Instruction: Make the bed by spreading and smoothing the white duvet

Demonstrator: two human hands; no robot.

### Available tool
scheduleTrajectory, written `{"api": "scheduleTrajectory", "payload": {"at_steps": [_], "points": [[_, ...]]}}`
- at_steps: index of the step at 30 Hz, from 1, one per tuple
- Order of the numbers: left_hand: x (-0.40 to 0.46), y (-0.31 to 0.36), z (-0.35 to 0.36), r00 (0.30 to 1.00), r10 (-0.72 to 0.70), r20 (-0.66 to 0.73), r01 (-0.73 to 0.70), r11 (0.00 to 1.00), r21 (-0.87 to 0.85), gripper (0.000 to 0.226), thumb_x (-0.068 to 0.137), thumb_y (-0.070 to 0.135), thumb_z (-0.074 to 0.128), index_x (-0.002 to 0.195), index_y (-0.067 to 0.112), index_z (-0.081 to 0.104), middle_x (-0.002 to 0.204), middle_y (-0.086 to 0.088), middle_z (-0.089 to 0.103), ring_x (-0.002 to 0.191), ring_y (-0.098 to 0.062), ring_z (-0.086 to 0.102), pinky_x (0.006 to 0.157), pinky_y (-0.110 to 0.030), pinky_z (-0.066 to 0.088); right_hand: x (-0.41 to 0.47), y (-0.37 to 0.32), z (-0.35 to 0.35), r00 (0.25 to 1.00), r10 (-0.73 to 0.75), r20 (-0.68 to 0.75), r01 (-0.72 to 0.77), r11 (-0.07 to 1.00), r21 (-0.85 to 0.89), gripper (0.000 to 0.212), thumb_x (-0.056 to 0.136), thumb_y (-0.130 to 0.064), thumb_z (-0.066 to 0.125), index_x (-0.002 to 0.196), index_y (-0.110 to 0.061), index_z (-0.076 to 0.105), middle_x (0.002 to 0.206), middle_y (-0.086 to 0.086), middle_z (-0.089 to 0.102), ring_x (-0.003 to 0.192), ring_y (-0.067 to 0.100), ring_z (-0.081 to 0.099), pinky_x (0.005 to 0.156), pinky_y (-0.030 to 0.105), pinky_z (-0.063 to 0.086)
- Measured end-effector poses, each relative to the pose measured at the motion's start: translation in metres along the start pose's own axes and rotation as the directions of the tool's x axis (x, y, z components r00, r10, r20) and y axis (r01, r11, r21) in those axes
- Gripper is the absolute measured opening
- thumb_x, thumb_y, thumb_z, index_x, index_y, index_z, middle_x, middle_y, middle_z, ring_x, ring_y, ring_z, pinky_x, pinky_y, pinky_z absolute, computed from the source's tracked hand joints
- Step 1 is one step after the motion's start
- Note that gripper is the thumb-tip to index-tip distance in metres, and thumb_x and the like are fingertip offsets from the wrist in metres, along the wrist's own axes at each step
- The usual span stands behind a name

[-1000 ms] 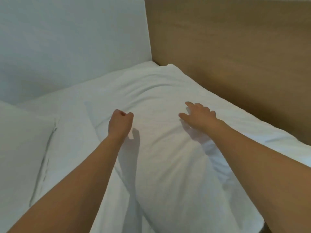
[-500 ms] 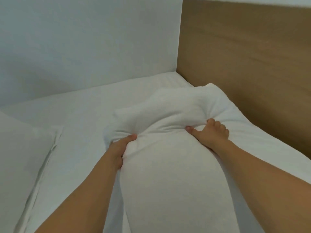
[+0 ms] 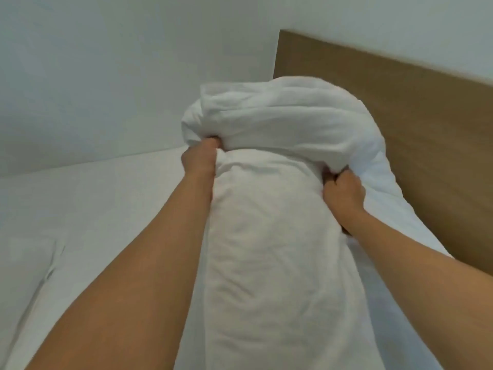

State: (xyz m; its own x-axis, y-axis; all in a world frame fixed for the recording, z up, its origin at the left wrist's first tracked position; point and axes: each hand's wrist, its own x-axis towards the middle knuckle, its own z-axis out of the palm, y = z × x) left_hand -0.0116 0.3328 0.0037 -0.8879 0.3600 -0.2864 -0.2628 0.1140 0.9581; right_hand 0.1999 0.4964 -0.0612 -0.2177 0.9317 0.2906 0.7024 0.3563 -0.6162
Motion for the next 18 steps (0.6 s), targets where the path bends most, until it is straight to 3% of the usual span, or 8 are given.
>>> {"api": "scheduleTrajectory", "payload": {"at_steps": [2,4,6,8,10,15,18], "points": [[0.024,-0.047,-0.025,0.981,-0.14,-0.132,0.156,0.98,0.123,0.066,0.078,0.031,0.063,0.133,0.006,0.038,0.132,-0.016,0.053,0.112,-0.034,0.055,0.09,-0.035,0.05,-0.023,0.015,0.038,0.925,-0.025,0.379,0.107,0.975,-0.197,0.051,0.099,-0.044,0.038,0.138,-0.011,0.043,0.145,0.017,0.044,0.133,0.033,0.04,0.11,0.043,0.03],[0.015,-0.107,-0.04,0.983,-0.131,-0.13,0.175,0.883,0.435,0.081,0.082,0.051,0.056,0.147,0.022,0.017,0.15,-0.015,0.029,0.131,-0.039,0.037,0.106,-0.056,0.035,-0.048,0.027,0.061,0.791,-0.046,0.611,0.283,0.912,-0.297,0.065,0.101,-0.052,0.026,0.155,-0.018,0.013,0.163,0.007,0.011,0.149,0.022,0.009,0.12,0.043,0.004],[-0.03,-0.175,-0.041,0.998,-0.023,0.055,-0.028,0.634,0.773,0.078,0.085,0.071,0.039,0.149,0.045,0.002,0.161,0.0,0.0,0.145,-0.035,0.009,0.108,-0.067,0.017,-0.066,0.035,0.064,0.787,-0.153,0.598,0.38,0.884,-0.274,0.065,0.101,-0.052,0.021,0.157,-0.023,0.002,0.164,0.002,-0.002,0.151,0.019,-0.003,0.12,0.043,-0.005],[-0.076,-0.228,-0.037,0.986,0.006,0.168,-0.154,0.426,0.891,0.075,0.084,0.08,0.02,0.144,0.055,-0.016,0.158,0.008,-0.023,0.147,-0.03,-0.014,0.105,-0.073,0.007,-0.075,0.045,0.057,0.809,-0.191,0.556,0.388,0.884,-0.262,0.063,0.102,-0.051,0.019,0.157,-0.024,0.001,0.164,0.001,-0.004,0.15,0.019,-0.005,0.121,0.042,-0.007],[-0.085,-0.256,-0.025,0.985,-0.006,0.173,-0.158,0.367,0.917,0.075,0.081,0.082,0.012,0.14,0.056,-0.026,0.155,0.007,-0.033,0.144,-0.031,-0.024,0.102,-0.078,0.002,-0.084,0.057,0.044,0.806,-0.17,0.568,0.397,0.866,-0.304,0.063,0.102,-0.051,0.016,0.156,-0.025,-0.001,0.164,0.0,-0.006,0.15,0.018,-0.007,0.121,0.043,-0.008],[-0.036,-0.275,0.004,0.985,-0.019,0.171,-0.153,0.358,0.921,0.08,0.076,0.087,0.008,0.141,0.055,-0.027,0.156,0.003,-0.034,0.141,-0.037,-0.03,0.092,-0.085,-0.005,-0.127,0.067,0.002,0.736,0.002,0.677,0.415,0.789,-0.453,0.068,0.097,-0.06,0.009,0.155,-0.028,-0.009,0.162,-0.002,-0.018,0.149,0.02,-0.018,0.116,0.051,-0.018],[-0.03,-0.277,0.004,0.987,-0.068,0.144,-0.115,0.32,0.941,0.08,0.077,0.085,0.008,0.142,0.053,-0.026,0.157,0.002,-0.032,0.141,-0.039,-0.03,0.091,-0.085,-0.005,-0.168,0.072,-0.029,0.712,-0.053,0.701,0.497,0.742,-0.45,0.069,0.096,-0.062,0.009,0.156,-0.03,-0.006,0.162,-0.003,-0.017,0.149,0.018,-0.018,0.117,0.05,-0.016]]}}
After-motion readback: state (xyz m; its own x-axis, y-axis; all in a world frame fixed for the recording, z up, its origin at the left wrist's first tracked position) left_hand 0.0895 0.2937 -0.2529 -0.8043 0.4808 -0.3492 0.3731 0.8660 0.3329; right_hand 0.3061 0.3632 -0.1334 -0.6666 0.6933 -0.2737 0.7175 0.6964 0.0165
